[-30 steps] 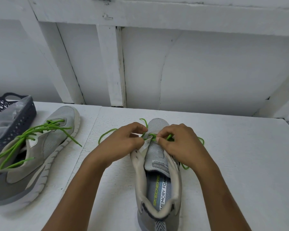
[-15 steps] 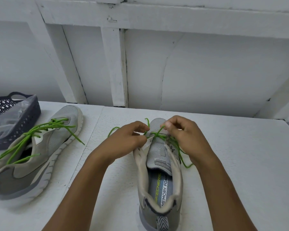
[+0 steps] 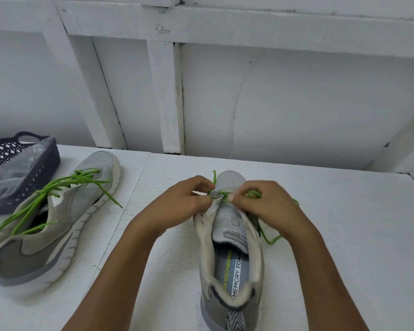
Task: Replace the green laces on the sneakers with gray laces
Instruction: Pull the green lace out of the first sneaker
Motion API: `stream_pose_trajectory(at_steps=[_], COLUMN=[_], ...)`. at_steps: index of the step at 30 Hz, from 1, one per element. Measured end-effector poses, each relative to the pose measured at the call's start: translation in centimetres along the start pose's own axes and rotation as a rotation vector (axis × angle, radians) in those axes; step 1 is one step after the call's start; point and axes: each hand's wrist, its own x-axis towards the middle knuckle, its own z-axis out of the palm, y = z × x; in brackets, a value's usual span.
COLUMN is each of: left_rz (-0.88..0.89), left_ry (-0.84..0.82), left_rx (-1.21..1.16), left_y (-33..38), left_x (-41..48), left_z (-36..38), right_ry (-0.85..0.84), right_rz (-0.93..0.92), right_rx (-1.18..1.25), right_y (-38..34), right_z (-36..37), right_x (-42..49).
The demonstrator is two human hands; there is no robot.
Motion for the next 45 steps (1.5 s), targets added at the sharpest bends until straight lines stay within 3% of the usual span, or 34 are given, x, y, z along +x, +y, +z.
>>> stream_pose_trajectory(at_steps=[3, 6, 9, 12, 16, 18, 21, 23, 25, 35, 38, 42, 45], left_rz=[-0.007, -0.006, -0.016, -0.023, -0.033, -0.035, -0.029, -0.026, -0.027, -0.042, -0.041, -0.038, -0.037], left_ry=[0.001, -0.003, -0.002, 0.014, 0.017, 0.021, 0.029, 0.027, 0.023, 0.015, 0.018, 0.011, 0.012], left_rx=[0.001, -0.006, 0.002, 0.0, 0.002, 0.014, 0.022, 0.021, 0.014, 0.023, 0.02, 0.008, 0.01], left_y=[0.1, 0.2, 0.4, 0.5, 0.6, 0.6, 0.4, 0.4, 0.4, 0.5, 0.4, 0.6, 0.6], left_x=[-0.1, -0.2, -0.3, -0.4, -0.6, -0.6, -0.4, -0.3, -0.4, -0.4, -0.5, -0.6, -0.6], left_z=[0.0, 0.1, 0.0, -0.1, -0.2, -0.3, -0.3, -0.2, -0.2, -0.1, -0.2, -0.2, -0.3], right_ry=[-0.1, -0.04, 0.031, -0.008, 0.031, 0.1, 0.144, 0.025, -0.112, -0.121, -0.111, -0.011, -0.017], right_rz=[0.057, 0.027, -0.009, -0.005, 0.053, 0.077, 0.052, 0.019, 0.039, 0.14, 0.071, -0.043, -0.029], right_rx=[-0.065, 0.048, 0.366, 0.756, 0.988, 0.952, 0.513, 0.176, -0.003, -0.257, -0.17, 0.23, 0.563], right_y=[0.2, 0.0, -0.6, -1.5, -1.9, -1.6, -1.2, -1.0, -0.8, -0.2, -0.2, -1.3, -1.7], right_z=[0.8, 0.8, 0.6, 0.2, -0.2, -0.8, -2.0, -2.4, -2.2, -1.3, -1.4, -1.4, -0.9], right_x=[0.0, 0.0, 0.0, -0.1, -0.4, -0.3, -0.7, -1.1, -1.2, -0.6, -0.6, -1.0, -0.8])
